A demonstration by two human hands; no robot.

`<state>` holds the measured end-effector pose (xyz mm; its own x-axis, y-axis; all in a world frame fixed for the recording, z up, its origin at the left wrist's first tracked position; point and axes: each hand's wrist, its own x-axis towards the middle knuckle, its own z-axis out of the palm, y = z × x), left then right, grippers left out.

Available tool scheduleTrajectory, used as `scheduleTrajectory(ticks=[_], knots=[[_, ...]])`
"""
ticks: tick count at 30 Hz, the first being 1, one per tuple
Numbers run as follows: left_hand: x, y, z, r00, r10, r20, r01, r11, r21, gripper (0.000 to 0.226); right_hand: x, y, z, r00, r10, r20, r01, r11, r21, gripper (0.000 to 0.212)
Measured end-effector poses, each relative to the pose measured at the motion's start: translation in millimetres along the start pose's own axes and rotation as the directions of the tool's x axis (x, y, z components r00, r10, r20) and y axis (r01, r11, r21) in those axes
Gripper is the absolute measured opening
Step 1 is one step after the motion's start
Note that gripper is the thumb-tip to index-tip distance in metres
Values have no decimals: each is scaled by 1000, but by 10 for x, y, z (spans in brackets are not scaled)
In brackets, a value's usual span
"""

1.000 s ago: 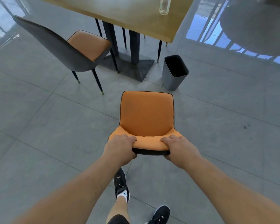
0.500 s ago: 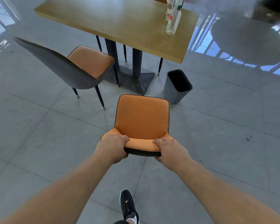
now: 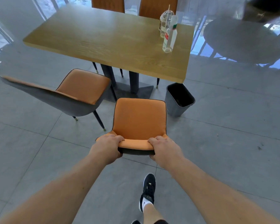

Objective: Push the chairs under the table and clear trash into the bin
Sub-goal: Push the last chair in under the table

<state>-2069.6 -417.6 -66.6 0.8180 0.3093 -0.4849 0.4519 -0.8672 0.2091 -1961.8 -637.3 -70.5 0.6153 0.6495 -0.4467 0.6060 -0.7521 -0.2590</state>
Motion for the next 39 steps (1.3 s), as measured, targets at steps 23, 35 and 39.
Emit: scheduleTrajectory(ticks=[23,35,39], knots=[[1724,-761,-1077,981,169,100,-174,983,50,47,1714,-436,-701,968,251,-29,-251,968,-10,37],[1705,-2476,-1789,1000,-25,10,22,968,251,47,2050,-1770,-628,979,195,-53,-201,968,-149,40],[1725,-3309,-2036,987,-146,-63,159,920,358,36,2266,-2012,-569,979,189,-74,-198,967,-157,36]])
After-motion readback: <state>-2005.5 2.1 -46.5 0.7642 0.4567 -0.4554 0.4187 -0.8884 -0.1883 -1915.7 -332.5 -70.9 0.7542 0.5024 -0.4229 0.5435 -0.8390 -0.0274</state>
